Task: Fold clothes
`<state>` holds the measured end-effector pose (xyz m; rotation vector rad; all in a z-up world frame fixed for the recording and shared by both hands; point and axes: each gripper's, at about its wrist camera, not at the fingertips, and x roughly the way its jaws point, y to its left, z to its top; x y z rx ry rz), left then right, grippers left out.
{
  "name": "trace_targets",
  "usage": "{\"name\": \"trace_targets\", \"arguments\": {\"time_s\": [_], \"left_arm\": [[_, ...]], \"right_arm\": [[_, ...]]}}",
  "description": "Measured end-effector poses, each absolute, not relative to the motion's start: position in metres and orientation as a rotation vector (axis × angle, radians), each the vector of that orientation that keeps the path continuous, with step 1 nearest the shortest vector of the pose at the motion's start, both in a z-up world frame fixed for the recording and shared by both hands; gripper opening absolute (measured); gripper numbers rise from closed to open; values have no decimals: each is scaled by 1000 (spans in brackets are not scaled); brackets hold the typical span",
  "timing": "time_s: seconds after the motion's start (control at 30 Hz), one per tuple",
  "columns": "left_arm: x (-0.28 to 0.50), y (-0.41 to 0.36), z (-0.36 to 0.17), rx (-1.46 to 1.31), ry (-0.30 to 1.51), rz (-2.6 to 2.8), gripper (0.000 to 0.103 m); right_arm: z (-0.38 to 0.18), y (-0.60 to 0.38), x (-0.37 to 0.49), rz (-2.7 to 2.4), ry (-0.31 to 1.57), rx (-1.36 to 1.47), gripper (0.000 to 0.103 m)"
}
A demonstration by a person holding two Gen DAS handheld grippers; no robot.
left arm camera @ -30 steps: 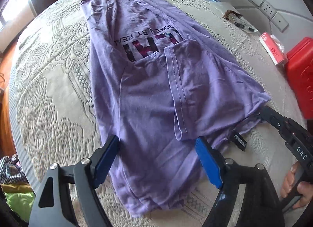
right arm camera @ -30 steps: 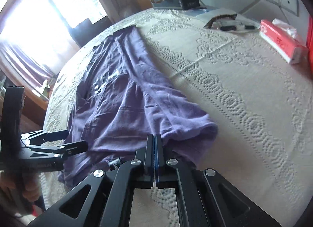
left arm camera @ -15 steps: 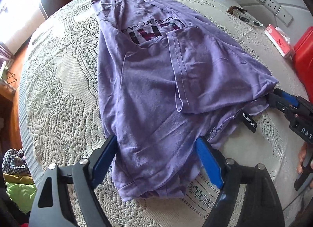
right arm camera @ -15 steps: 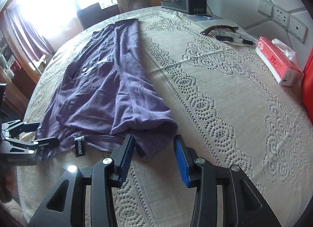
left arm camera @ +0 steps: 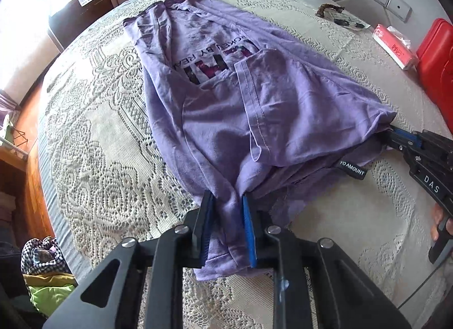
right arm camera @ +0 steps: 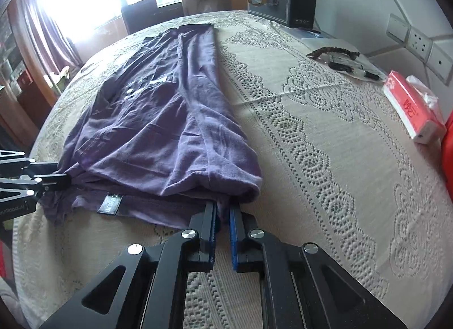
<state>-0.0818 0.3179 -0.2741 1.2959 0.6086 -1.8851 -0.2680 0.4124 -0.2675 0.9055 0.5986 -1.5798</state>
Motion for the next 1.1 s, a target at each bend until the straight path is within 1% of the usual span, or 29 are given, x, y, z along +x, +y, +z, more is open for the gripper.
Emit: {"name": "trace_targets", "arguments": {"time_s": [0.13, 0.4, 0.57, 0.63, 0.83, 1.1], "left_arm": [[-68, 316, -256, 1267, 625, -1922, 13], [-29, 326, -200, 1210, 624, -2029, 12], [4, 333, -179, 1211, 637, -2066, 12], [13, 328, -174, 1201, 649, -2067, 12], [19, 287, -162, 1140, 698, -2062, 12], [-5, 198, -156, 1113, 713, -2055, 12]], "right_arm": [[-256, 420, -266, -1586, 540, 906, 8], [-211, 453, -242, -1549, 415, 904, 8], [-171, 475, -214, -1561, 317, 856, 7], [-160, 477, -203, -1574, 316, 825, 7], [-141, 449, -190, -1606, 309, 762, 7], [-131, 367, -195, -1630, 285, 744, 7]]}}
